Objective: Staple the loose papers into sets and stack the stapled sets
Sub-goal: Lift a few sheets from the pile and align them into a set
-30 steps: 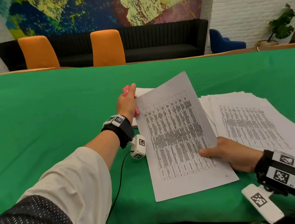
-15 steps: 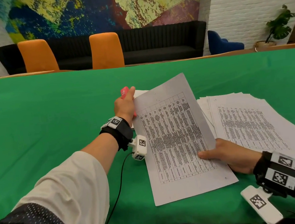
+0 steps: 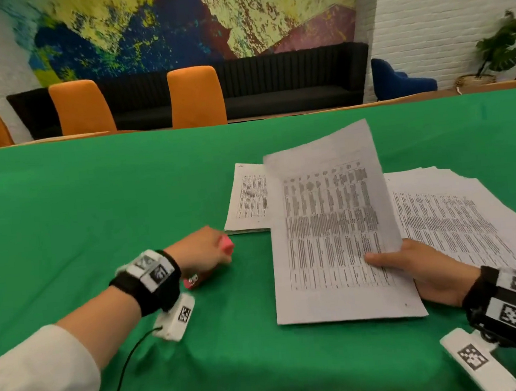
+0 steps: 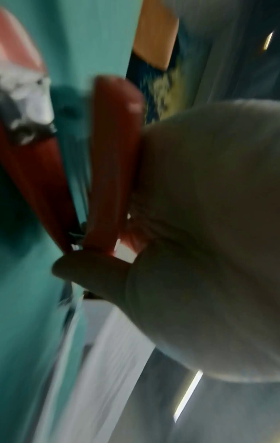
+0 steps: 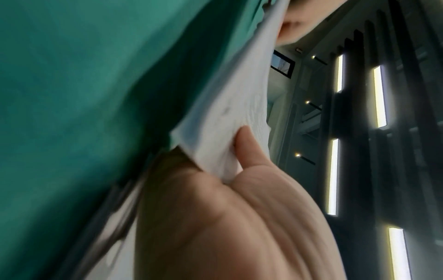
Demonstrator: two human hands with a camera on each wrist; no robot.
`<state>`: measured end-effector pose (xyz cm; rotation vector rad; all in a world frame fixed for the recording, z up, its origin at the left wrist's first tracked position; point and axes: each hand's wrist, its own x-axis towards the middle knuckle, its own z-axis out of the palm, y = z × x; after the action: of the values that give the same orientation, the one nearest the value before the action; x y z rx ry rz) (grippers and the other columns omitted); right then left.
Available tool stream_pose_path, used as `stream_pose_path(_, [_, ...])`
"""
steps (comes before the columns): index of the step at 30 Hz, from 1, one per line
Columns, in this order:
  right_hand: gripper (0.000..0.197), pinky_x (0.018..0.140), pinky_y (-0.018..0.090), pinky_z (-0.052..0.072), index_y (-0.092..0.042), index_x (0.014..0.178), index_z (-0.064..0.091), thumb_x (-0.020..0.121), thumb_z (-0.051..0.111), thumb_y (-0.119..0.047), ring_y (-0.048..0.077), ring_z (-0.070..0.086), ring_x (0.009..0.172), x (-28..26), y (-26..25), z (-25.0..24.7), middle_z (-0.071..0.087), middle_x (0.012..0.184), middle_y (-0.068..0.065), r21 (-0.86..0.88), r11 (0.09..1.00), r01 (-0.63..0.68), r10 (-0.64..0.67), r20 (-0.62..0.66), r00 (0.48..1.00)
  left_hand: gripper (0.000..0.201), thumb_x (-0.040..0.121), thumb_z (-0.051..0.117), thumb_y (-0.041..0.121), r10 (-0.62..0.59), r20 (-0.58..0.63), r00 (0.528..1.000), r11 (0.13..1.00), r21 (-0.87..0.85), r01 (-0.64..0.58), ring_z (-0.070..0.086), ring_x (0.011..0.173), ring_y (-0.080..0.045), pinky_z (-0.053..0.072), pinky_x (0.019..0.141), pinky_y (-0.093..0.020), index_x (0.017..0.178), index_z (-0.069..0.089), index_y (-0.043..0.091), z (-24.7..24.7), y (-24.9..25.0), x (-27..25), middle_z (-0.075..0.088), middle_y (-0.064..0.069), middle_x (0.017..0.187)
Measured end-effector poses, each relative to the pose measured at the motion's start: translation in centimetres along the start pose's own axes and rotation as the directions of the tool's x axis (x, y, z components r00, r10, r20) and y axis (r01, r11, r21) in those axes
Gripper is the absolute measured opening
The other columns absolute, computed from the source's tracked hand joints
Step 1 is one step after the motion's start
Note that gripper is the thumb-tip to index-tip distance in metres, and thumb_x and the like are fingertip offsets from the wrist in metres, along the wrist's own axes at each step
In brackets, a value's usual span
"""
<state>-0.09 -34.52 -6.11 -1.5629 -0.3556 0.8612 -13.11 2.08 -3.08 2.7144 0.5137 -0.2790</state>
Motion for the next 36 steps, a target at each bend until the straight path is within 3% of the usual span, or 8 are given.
stream_pose_path(4, [0.040,0.082,0.043,0.065,-0.004,0.127,0.063,0.089,0.064,-0.016,0.035,0.075,0.105,-0.3,-2.4,0.0,0.076,0.118,0.015,0.078,0.991,0.109,-0.102,-0.085,0.991,0.036,0.093,0.067,0.029,0.093,0.062,0.994,0.940,0.323,-0.108,0.054,0.118,-0.031,0.046,0.099,-0.037,0.127,0.062,0.019,2.6,-0.5,0.4,0.054,-0.008,0.121])
stream_pose_path(7, [0.033,0.080,0.037,0.065,-0.011,0.128,0.063,0.096,0.060,-0.014,0.029,0.075,0.106,0.0,-4.8,0.3,0.076,0.121,0.009,0.076,0.980,0.183,-0.175,-0.097,0.980,0.058,0.096,0.071,0.036,0.123,-0.078,0.989,0.989,-0.074,-0.128,0.054,0.127,-0.021,0.041,0.114,-0.037,0.149,0.052,0.023,1.0,0.5,-0.1,0.055,-0.002,0.139])
stream_pose_path(10, [0.027,0.079,0.035,0.065,-0.012,0.126,0.064,0.100,0.057,-0.010,0.026,0.075,0.106,1.1,-7.6,0.8,0.077,0.120,0.007,0.068,0.971,0.231,-0.225,-0.083,0.971,0.039,0.101,0.064,0.038,0.052,-0.226,0.973,0.626,-0.752,-0.208,0.067,0.115,-0.019,0.048,0.110,-0.042,0.134,0.065,0.018,-1.4,2.7,-0.3,0.069,-0.003,0.134])
stream_pose_path(12, [0.028,0.083,0.036,0.064,-0.010,0.128,0.063,0.101,0.056,-0.008,0.026,0.075,0.108,2.5,-9.5,1.5,0.076,0.122,0.008,0.070,0.965,0.254,-0.250,-0.059,0.966,0.049,0.096,0.063,0.046,0.074,-0.168,0.983,0.319,-0.930,-0.183,0.070,0.107,-0.026,0.052,0.101,-0.046,0.132,0.066,0.013,-2.3,4.0,-0.1,0.073,-0.008,0.125])
stream_pose_path(14, [0.030,0.085,0.039,0.064,-0.009,0.132,0.061,0.102,0.055,-0.007,0.026,0.074,0.110,4.2,-11.4,2.2,0.075,0.124,0.009,0.078,0.962,0.263,-0.261,-0.037,0.965,0.052,0.094,0.065,0.042,0.118,-0.188,0.975,0.198,-0.958,-0.208,0.070,0.105,-0.028,0.056,0.094,-0.046,0.135,0.064,0.009,-2.4,5.3,0.1,0.073,-0.009,0.127])
stream_pose_path(20, [0.027,0.078,0.041,0.066,-0.007,0.127,0.062,0.100,0.062,-0.009,0.030,0.076,0.104,9.2,-14.1,4.0,0.077,0.118,0.012,0.018,0.983,0.184,-0.184,-0.027,0.983,0.028,0.099,0.058,-0.009,-0.135,-0.303,0.943,0.266,-0.928,-0.261,0.071,0.097,-0.025,0.065,0.063,-0.032,0.124,0.060,0.005,-3.2,6.1,3.4,0.069,-0.010,0.124])
stream_pose_path(29, [0.015,0.052,0.030,0.059,0.004,0.095,0.063,0.089,0.077,0.000,0.023,0.073,0.070,16.2,-10.1,4.1,0.074,0.098,0.019,-0.304,0.952,-0.027,-0.031,-0.185,0.982,0.008,0.100,0.059,-0.007,-0.307,-0.151,0.940,0.454,-0.891,0.005,0.072,0.081,-0.028,0.061,0.047,-0.034,0.101,0.062,0.000,-2.9,3.1,9.9,0.068,-0.014,0.114])
stream_pose_path(36, [0.049,0.065,0.039,0.059,0.017,0.120,0.061,0.080,0.085,0.001,0.026,0.065,0.067,18.4,-7.8,4.4,0.074,0.106,0.030,-0.459,0.885,-0.081,-0.057,-0.278,0.959,0.011,0.098,0.068,0.000,-0.358,-0.044,0.933,0.671,-0.707,0.224,0.068,0.067,-0.031,0.062,0.048,-0.038,0.092,0.059,-0.003,-2.5,1.8,12.2,0.071,-0.022,0.107])
